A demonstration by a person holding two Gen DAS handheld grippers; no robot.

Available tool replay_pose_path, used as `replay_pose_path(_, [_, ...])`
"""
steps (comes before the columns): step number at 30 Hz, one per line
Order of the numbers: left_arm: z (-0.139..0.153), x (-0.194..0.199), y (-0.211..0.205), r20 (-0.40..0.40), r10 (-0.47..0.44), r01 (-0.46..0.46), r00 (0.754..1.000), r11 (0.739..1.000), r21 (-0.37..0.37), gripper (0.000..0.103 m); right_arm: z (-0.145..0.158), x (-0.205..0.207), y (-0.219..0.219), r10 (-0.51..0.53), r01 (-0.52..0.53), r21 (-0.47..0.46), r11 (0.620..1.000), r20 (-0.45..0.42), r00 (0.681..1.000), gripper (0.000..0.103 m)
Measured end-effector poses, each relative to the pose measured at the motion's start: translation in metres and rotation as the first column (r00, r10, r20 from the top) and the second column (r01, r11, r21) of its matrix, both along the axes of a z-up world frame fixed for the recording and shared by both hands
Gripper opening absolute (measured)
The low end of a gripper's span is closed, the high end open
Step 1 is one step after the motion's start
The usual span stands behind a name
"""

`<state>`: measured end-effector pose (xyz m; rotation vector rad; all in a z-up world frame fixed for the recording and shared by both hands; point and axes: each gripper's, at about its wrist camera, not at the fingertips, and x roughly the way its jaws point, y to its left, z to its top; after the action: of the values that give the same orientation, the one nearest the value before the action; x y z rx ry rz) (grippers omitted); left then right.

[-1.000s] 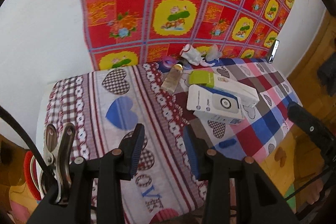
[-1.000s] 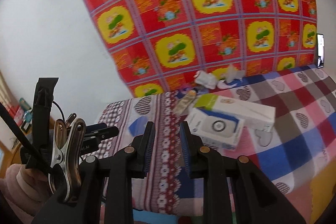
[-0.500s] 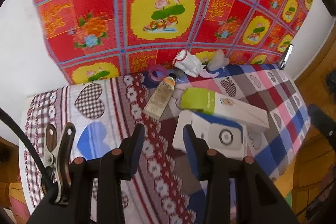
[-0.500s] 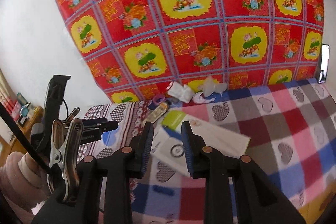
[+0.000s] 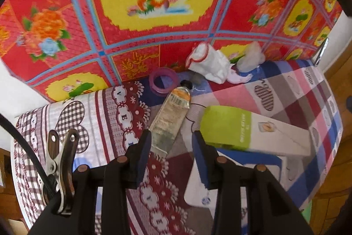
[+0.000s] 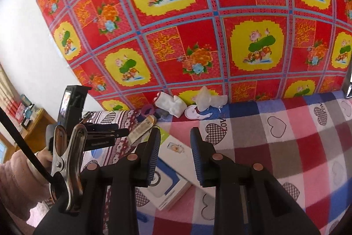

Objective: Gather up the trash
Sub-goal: 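Reach the left tool to the silver paint tube while the right tool reaches the white mesh puff, then grasp the silver paint tube with the left tool while the right tool grasps the white mesh puff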

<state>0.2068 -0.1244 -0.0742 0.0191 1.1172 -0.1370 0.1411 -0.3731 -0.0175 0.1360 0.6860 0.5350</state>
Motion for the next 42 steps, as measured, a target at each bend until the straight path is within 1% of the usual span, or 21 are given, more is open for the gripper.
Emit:
replay_pose_path(3, [-0.012,0.012,-0.003,-0.029,-0.014,0.015,0.999,1.0,0.021,0.041,-0.005,0.013,-0.002,0.012,-0.012,0.007,1.0,-0.015,1.0,0.029])
replay_pose_path(5, [-0.019,0.018,-0.005,-0.043,-0.031,0.032,0.999,0.999,0.029,0.043,-0.008,0.021,-0.002,0.02,-0.02,0.008,1.0,-0.023,1.0,0.029])
replay_pose_path(13, [-0.04,0.039,-0.013,-0.092,-0.071,0.075,0.993,0.996,0.039,0.045,-0.019,0.05,-0.001,0.037,-0.037,0.008,0.999,-0.051,0.998,0.029])
replay_pose_path(16, [-0.044,0.043,-0.014,-0.084,-0.074,0.08,0.994,0.995,0.067,0.047,-0.023,0.057,0.0,0.043,-0.042,0.008,0.999,-0.059,0.997,0.029])
replay_pose_path(18, [-0.047,0.047,-0.013,-0.092,-0.061,0.068,0.994,0.995,0.073,0.047,-0.026,0.061,0.001,0.047,-0.046,0.01,0.999,-0.064,0.997,0.03])
replay_pose_path(21, [-0.05,0.051,-0.009,-0.091,-0.032,0.037,0.995,0.998,0.055,0.048,-0.028,0.064,0.001,0.05,-0.049,0.01,0.999,-0.068,0.996,0.03])
replay_pose_path(27, [-0.052,0.053,-0.011,-0.074,-0.028,0.033,0.997,0.998,0.061,0.047,-0.034,0.073,0.004,0.054,-0.055,-0.002,0.999,-0.078,0.995,0.031])
replay_pose_path(30, [-0.052,0.055,-0.014,-0.06,-0.018,0.022,0.998,0.998,0.058,0.038,-0.038,0.08,0.006,0.054,-0.056,-0.011,0.998,-0.084,0.995,0.032])
replay_pose_path(31, [-0.053,0.055,-0.017,-0.058,-0.015,0.018,0.998,0.998,0.057,0.024,-0.038,0.082,0.007,0.054,-0.056,-0.012,0.998,-0.085,0.995,0.032])
replay_pose_path(32, [-0.052,0.054,-0.018,-0.059,-0.011,0.014,0.998,0.999,0.05,0.015,-0.039,0.085,0.008,0.055,-0.057,-0.015,0.998,-0.085,0.995,0.033])
replay_pose_path(33, [-0.052,0.055,-0.017,-0.069,-0.003,0.005,0.998,1.0,0.031,0.012,-0.04,0.088,0.009,0.055,-0.057,-0.017,0.998,-0.085,0.995,0.034])
replay_pose_path(37, [-0.049,0.05,-0.01,-0.058,0.035,-0.034,0.998,0.999,0.011,0.009,-0.044,0.101,0.015,0.058,-0.061,-0.043,0.997,-0.08,0.995,0.036])
replay_pose_path(42, [-0.043,0.039,0.001,-0.047,0.08,-0.082,0.996,0.996,-0.036,0.007,-0.054,0.122,0.026,0.048,-0.054,-0.067,0.996,-0.088,0.995,0.04])
